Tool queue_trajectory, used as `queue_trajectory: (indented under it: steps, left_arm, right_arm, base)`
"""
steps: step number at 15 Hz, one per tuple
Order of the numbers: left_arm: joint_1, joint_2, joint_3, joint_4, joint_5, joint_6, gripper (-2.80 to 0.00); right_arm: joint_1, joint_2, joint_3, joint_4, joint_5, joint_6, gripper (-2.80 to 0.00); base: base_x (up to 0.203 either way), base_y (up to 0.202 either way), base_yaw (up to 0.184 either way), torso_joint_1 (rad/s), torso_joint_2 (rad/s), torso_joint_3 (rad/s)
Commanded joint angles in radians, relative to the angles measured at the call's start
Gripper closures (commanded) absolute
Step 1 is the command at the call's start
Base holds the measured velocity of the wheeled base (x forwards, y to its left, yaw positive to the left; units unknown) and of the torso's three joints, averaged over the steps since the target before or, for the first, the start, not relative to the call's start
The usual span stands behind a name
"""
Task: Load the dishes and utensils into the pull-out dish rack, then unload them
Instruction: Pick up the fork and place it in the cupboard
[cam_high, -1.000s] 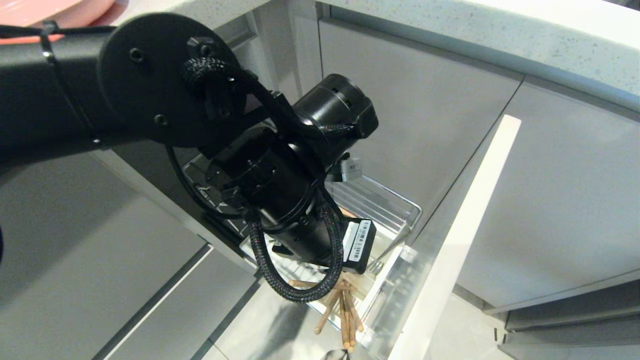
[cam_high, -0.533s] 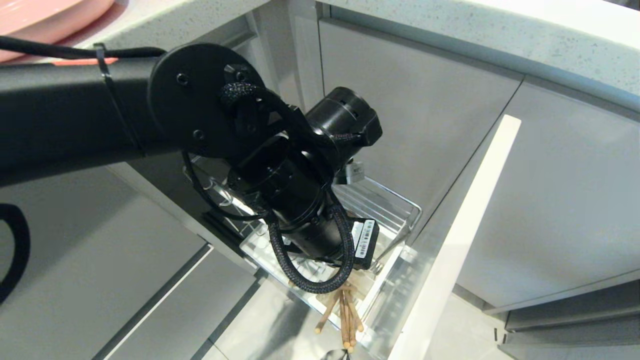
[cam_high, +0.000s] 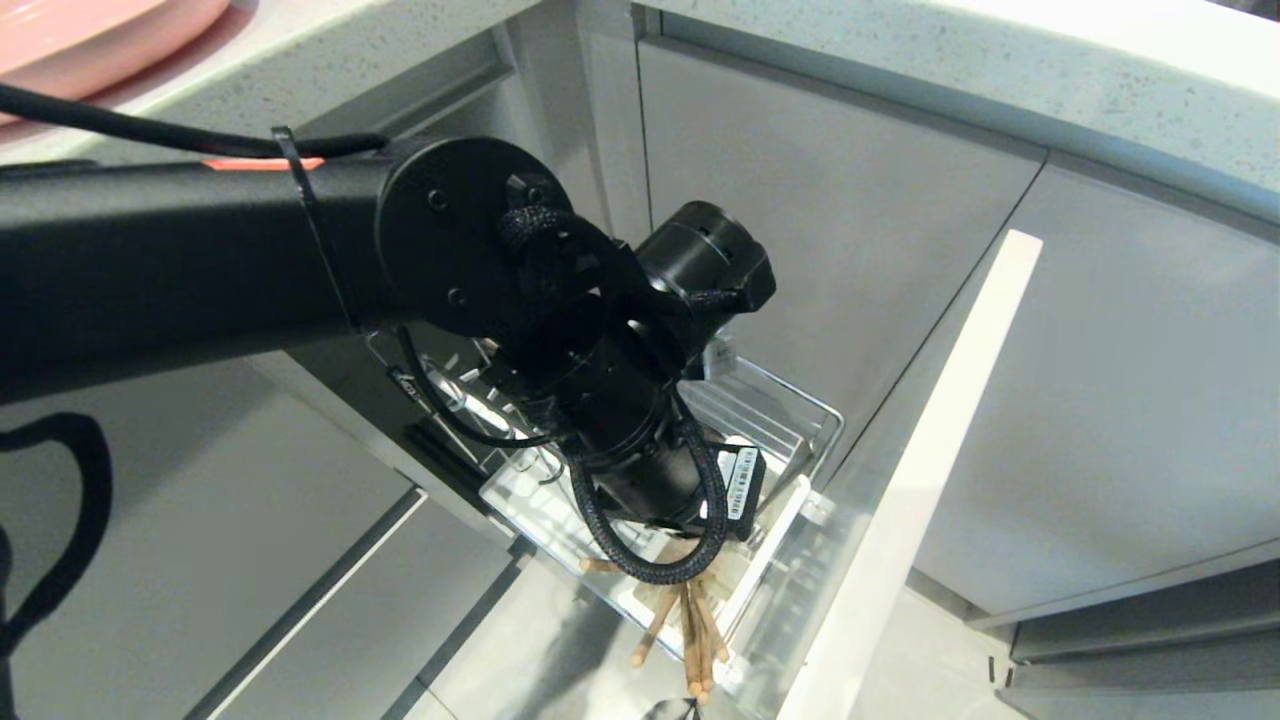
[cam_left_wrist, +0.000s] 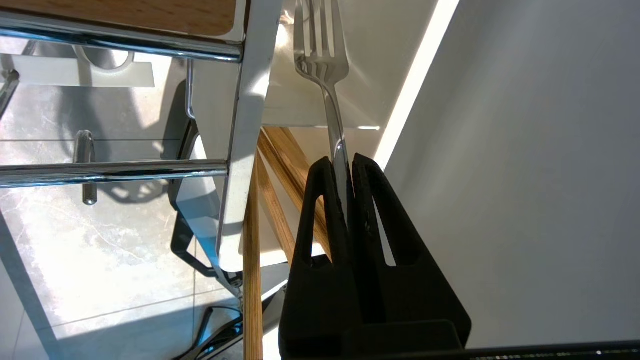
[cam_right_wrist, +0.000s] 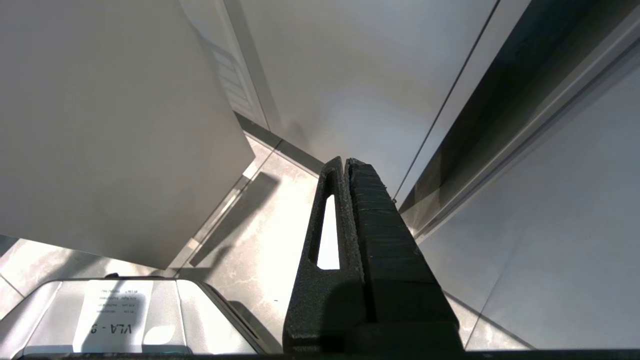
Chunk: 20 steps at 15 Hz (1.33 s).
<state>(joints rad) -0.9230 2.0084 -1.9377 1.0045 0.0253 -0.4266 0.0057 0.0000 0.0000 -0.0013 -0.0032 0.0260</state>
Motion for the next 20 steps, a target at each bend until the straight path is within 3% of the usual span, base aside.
queue_trajectory:
  steps: [1,6,7,20]
  left_arm:
    - [0.001,0.013,-0.001,0.002,0.001,-0.003,0.0]
    - [0.001,0.019,0.0,0.003,-0.001,0.0,0.0]
    - [0.001,0.019,0.0,0.005,-0.001,0.0,-2.8]
    - [0.0,-0.087,0.0,0.005,0.021,-0.006,-2.8]
  right_arm:
    - [0.0,0.0,0.001,0.0,0.0,0.0,0.0]
    - [0.0,0.0,0.002,0.0,0.0,0.0,0.0]
    - [0.0,0.0,0.001,0.0,0.0,0.0,0.0]
    - [0.001,0.0,0.002,0.0,0.0,0.0,0.0]
  base:
    - [0.0,0.0,0.0,0.0,0.0,0.0]
    - [0.0,0.0,0.0,0.0,0.0,0.0]
    - [0.0,0.0,0.0,0.0,0.0,0.0]
    - [0.0,0.0,0.0,0.0,0.0,0.0]
